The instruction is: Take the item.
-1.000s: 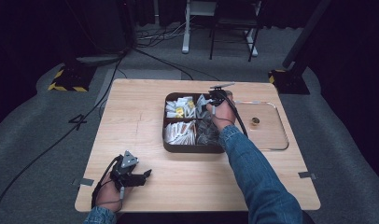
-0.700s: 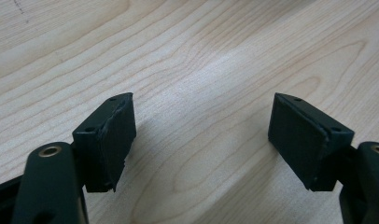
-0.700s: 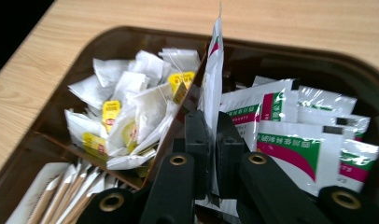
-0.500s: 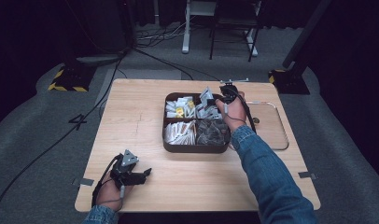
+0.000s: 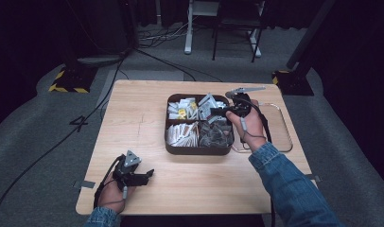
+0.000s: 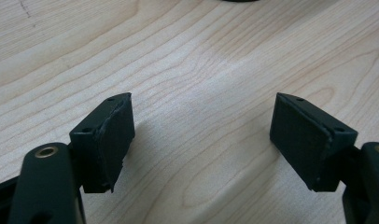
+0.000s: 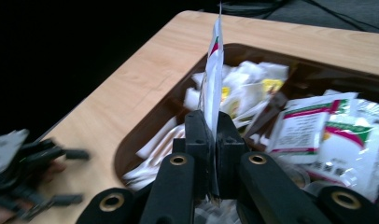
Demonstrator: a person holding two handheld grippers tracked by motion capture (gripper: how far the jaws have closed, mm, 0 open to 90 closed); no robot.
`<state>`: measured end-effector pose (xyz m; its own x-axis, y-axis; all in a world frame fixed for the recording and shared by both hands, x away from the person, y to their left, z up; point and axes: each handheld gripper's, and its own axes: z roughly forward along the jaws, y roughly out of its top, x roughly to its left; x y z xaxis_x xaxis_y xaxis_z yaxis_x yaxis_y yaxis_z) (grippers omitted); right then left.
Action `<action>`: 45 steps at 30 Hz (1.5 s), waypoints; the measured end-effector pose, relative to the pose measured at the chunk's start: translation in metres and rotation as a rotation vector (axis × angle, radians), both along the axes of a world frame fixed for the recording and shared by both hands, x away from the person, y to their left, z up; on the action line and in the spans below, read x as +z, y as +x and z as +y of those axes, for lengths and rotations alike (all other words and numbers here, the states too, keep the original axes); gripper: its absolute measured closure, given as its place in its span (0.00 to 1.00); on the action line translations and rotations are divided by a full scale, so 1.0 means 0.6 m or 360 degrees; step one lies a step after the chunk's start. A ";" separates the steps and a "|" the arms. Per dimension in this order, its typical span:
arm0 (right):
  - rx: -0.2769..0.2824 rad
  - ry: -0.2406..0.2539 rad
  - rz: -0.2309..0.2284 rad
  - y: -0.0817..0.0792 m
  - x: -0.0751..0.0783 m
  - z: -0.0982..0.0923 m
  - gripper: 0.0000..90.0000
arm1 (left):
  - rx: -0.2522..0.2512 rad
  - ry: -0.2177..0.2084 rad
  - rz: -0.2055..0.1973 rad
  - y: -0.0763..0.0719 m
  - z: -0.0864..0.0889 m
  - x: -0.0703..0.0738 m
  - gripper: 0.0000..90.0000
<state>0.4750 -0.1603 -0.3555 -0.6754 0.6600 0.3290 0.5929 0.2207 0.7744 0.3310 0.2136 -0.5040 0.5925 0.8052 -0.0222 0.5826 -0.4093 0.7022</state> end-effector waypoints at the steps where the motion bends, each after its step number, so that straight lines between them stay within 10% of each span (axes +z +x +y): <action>1: 0.0025 0.0005 -0.0007 -0.009 0.003 0.000 0.97 | 0.0001 0.0001 -0.0001 0.000 0.000 0.000 0.25; 24: 0.0347 0.0029 -0.0065 -0.182 -0.022 0.003 0.97 | -0.0002 0.0003 0.0000 0.000 0.000 0.000 0.25; 45: 0.0468 -0.0109 0.0065 -0.221 -0.087 0.019 0.96 | -0.0002 0.0005 -0.0003 0.000 0.000 0.000 0.25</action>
